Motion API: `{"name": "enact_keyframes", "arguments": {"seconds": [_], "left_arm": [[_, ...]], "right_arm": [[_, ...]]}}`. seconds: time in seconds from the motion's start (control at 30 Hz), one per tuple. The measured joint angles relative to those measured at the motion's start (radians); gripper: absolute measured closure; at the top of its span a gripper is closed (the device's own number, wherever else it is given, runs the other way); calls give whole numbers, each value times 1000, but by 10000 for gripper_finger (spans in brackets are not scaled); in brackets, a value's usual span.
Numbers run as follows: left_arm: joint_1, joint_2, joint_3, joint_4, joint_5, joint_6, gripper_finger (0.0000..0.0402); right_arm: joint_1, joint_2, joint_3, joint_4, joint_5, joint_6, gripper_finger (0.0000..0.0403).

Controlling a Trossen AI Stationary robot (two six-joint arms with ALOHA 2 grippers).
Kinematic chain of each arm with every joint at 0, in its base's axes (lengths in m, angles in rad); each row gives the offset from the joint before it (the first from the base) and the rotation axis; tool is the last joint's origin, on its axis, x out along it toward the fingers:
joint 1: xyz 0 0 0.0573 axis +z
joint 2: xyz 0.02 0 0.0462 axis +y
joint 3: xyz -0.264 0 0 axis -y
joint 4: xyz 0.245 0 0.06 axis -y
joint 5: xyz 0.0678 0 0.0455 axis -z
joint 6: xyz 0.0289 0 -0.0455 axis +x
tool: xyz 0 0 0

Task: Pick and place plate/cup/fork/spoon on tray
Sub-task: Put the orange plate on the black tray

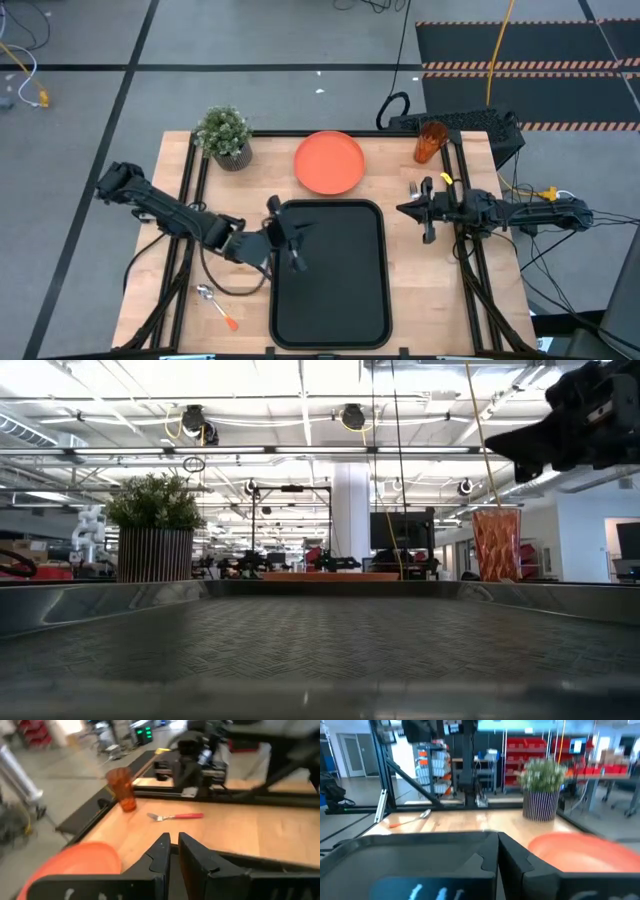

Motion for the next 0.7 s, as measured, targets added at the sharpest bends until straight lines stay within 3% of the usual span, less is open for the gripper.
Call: {"name": "enact_keyframes", "arguments": {"seconds": [0.1,0.27,0.37,0.47,0.7], "left_arm": [[24,44,29,-31,14,40,360],[151,80,158,-260,29,-106,360],[262,129,227,-464,135,-173,360],[361,179,273,-550,278,-178,360],[484,237,311,-574,516,76,355]], "right_arm": [[0,0,0,37,0,-46,403],[0,0,0,42,-2,-60,403],[0,0,0,41,-8,-61,403],[0,0,0,30,-9,-55,403],[0,1,0,-122,-11,-20,403]]}}
